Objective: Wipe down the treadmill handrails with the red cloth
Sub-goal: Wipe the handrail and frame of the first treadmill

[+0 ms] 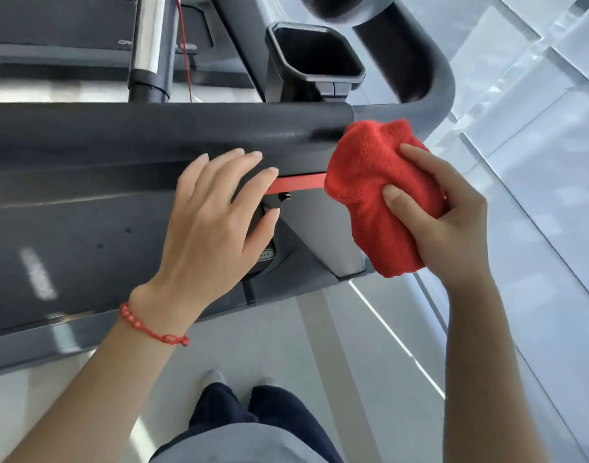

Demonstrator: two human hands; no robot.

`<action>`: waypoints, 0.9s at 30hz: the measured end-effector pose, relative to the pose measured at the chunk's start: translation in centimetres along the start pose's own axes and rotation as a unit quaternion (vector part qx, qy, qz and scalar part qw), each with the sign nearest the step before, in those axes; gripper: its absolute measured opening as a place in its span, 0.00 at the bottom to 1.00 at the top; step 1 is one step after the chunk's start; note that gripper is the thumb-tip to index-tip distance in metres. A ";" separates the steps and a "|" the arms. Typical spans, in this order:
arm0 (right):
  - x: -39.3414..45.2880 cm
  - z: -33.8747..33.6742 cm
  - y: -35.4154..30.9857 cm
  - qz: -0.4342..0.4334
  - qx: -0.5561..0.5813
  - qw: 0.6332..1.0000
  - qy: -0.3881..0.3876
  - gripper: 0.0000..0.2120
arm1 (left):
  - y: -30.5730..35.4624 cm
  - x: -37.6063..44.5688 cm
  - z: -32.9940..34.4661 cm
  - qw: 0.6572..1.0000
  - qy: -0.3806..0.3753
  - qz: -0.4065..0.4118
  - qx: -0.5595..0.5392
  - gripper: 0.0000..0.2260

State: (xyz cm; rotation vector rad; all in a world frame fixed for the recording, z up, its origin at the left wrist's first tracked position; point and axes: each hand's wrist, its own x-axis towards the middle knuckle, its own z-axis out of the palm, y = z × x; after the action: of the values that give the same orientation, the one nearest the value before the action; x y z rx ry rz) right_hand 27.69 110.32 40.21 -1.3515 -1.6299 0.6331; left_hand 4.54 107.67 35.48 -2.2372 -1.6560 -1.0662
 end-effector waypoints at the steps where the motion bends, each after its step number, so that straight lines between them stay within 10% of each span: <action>1: -0.5 0.1 0.1 0.000 0.007 1.000 -0.004 0.19 | 0.2 -0.6 -0.1 1.000 -0.007 -0.006 -0.001 0.15; 27: -10.4 3.4 10.4 0.016 0.056 0.952 -0.302 0.28 | 9.4 -18.7 1.6 0.940 -0.104 -0.310 0.094 0.19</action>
State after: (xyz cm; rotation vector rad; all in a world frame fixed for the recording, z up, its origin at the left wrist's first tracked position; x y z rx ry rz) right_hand 29.85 103.82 26.79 -1.1620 -2.0092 1.2283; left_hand 11.10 90.50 25.23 -1.7888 -2.5329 -0.7339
